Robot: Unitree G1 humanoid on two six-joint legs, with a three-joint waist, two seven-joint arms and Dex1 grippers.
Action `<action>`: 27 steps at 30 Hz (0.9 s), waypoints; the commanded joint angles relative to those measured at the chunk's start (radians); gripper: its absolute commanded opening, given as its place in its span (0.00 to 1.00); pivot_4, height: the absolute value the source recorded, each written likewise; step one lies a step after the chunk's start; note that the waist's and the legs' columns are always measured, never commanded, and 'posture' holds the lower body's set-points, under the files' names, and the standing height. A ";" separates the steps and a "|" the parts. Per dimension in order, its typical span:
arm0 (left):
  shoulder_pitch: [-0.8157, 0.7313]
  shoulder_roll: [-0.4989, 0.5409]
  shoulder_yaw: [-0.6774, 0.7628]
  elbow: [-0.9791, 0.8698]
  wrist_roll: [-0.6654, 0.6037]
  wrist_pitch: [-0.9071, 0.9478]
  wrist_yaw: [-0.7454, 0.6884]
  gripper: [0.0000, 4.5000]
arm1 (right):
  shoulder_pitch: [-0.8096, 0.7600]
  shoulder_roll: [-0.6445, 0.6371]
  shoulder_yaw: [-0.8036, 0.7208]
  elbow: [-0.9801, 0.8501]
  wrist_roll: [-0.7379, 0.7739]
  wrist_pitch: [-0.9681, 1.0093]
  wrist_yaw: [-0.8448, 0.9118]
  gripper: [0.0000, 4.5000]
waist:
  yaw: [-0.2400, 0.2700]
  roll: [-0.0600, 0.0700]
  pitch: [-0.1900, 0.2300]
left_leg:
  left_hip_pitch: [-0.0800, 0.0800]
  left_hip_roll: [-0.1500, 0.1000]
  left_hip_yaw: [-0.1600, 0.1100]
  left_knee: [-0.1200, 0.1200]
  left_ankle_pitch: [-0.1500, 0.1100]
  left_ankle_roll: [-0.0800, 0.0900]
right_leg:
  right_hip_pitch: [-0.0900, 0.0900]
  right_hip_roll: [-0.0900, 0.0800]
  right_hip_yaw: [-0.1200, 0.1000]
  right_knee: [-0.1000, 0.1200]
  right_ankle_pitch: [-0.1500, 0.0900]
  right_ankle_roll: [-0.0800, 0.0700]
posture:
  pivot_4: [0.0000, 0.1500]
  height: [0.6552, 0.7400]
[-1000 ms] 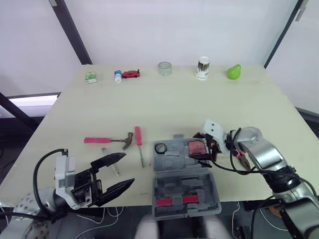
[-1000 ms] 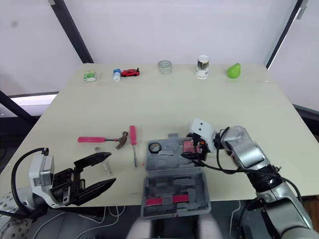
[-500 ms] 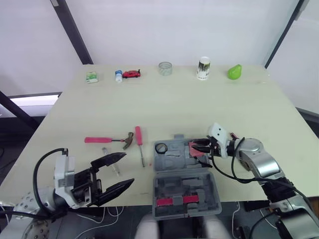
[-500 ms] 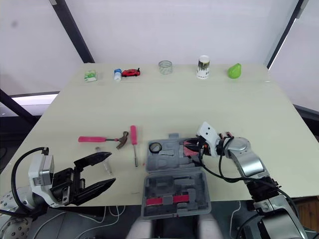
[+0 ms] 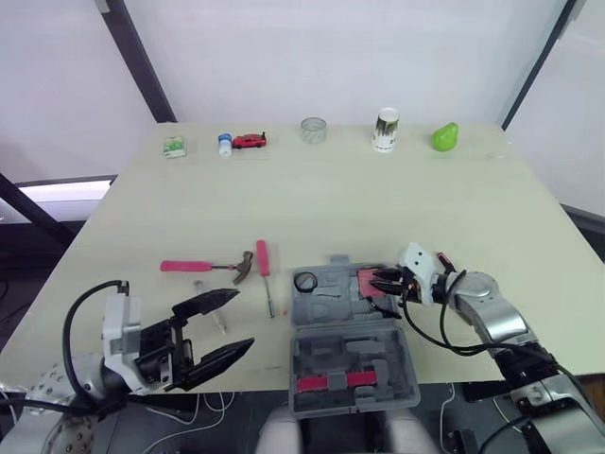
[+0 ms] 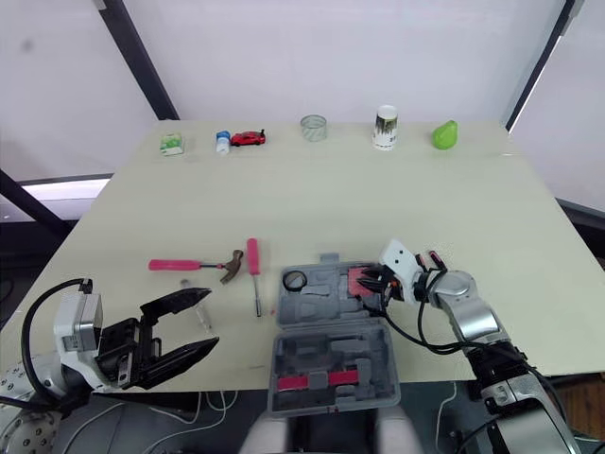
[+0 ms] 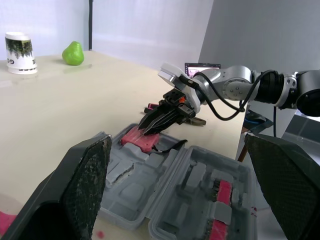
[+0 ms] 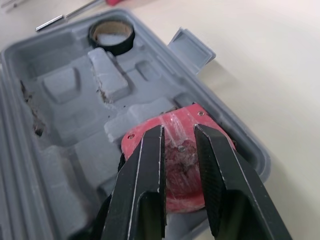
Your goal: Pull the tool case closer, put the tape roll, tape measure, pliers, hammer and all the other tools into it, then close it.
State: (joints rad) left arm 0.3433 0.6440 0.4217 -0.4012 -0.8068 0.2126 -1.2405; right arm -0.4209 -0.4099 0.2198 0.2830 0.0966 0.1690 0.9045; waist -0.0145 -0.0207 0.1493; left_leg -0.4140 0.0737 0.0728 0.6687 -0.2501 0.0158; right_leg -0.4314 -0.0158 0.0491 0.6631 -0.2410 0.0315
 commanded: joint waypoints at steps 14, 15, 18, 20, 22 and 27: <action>0.002 -0.058 0.013 0.016 -0.003 0.046 0.164 1.00 | 0.078 0.076 -0.045 0.087 0.015 -0.046 -0.107 0.21 | 0.000 -0.018 -0.021 | 0.024 0.001 0.000 -0.006 -0.001 -0.001 | 0.021 -0.002 -0.001 -0.002 -0.003 -0.004 | 1.00 1.00; 0.002 -0.067 0.014 0.019 0.001 0.046 0.183 1.00 | 0.085 0.082 -0.071 0.049 0.043 -0.047 -0.107 0.21 | 0.000 -0.017 -0.020 | 0.024 0.001 0.000 -0.006 -0.001 -0.001 | 0.021 -0.002 -0.001 -0.002 -0.003 -0.004 | 1.00 1.00; 0.011 -0.093 0.016 0.025 0.013 0.051 0.242 1.00 | 0.120 0.086 -0.132 -0.061 0.145 -0.053 -0.060 0.21 | 0.000 -0.011 -0.016 | 0.019 0.000 0.001 -0.006 -0.001 -0.001 | 0.017 -0.002 -0.001 -0.002 -0.003 -0.003 | 1.00 1.00; 0.022 -0.109 0.019 0.028 0.016 0.056 0.272 1.00 | 0.143 0.063 -0.160 -0.126 0.190 -0.012 -0.044 0.21 | 0.000 -0.006 -0.012 | 0.016 0.000 0.001 -0.006 -0.001 -0.001 | 0.014 -0.002 0.000 -0.002 -0.002 -0.003 | 1.00 1.00; 0.037 -0.118 0.022 0.041 0.029 0.055 0.287 1.00 | 0.169 0.031 -0.195 -0.181 0.246 0.041 -0.016 0.21 | 0.000 -0.004 -0.010 | 0.016 0.000 0.001 -0.006 -0.001 -0.001 | 0.014 -0.001 0.000 -0.002 -0.002 -0.003 | 1.00 1.00; 0.128 -0.129 0.070 0.087 0.026 0.051 0.275 1.00 | 0.299 -0.105 -0.280 -0.288 0.296 0.062 0.049 0.60 | 0.000 -0.005 -0.009 | 0.016 0.000 0.001 -0.007 -0.001 -0.001 | 0.014 -0.001 -0.001 -0.002 -0.003 -0.003 | 1.00 1.00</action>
State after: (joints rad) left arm 0.4417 0.5156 0.4459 -0.3254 -0.7754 0.2769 -0.9521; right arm -0.1605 -0.4787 -0.0010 0.0482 0.3533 0.2291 0.9242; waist -0.0142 -0.0254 0.1398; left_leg -0.3982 0.0739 0.0734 0.6613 -0.2509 0.0150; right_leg -0.4178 -0.0171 0.0487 0.6605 -0.2443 0.0289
